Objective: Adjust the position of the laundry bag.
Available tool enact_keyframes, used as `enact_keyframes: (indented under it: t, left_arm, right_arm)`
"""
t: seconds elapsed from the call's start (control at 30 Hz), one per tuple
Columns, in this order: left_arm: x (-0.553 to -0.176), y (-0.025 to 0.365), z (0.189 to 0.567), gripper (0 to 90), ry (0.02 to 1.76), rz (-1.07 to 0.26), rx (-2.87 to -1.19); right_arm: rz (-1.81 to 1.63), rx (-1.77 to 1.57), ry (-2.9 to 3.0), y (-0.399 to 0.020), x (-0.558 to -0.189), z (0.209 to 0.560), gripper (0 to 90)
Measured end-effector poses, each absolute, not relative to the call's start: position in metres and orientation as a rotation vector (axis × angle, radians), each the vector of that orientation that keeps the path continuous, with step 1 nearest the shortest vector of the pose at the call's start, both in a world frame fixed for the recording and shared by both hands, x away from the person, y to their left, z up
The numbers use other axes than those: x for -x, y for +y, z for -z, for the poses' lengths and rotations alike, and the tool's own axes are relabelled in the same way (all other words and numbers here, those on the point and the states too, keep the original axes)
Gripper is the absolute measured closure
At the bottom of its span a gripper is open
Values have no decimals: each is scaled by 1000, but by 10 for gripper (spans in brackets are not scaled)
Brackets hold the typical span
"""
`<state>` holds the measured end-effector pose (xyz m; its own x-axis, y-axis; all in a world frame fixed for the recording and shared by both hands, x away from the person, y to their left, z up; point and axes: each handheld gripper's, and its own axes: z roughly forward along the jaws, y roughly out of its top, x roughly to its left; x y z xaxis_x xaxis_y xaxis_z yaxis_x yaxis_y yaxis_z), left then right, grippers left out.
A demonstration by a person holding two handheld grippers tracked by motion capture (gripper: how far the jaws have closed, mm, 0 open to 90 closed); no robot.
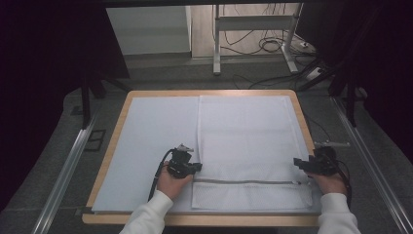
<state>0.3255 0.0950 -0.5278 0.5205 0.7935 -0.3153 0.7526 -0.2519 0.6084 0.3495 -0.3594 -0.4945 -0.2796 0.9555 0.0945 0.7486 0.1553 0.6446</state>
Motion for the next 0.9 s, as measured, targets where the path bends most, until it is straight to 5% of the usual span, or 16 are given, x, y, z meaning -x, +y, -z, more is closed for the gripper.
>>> enact_keyframes:
  t: [0.23, 0.5, 0.9]
  left_arm:
    - [-325, 95, 527, 896, 1254, -70, -2029]
    - [-325, 95, 526, 896, 1250, -72, -2023]
    - [-325, 96, 525, 897, 1244, -70, -2023]
  right_arm:
    - [-814, -1634, 2141, -356, -353, 499, 379]
    - [-729, -1594, 2166, -350, -352, 502, 521]
    - [-677, -1602, 2158, -347, -352, 503, 470]
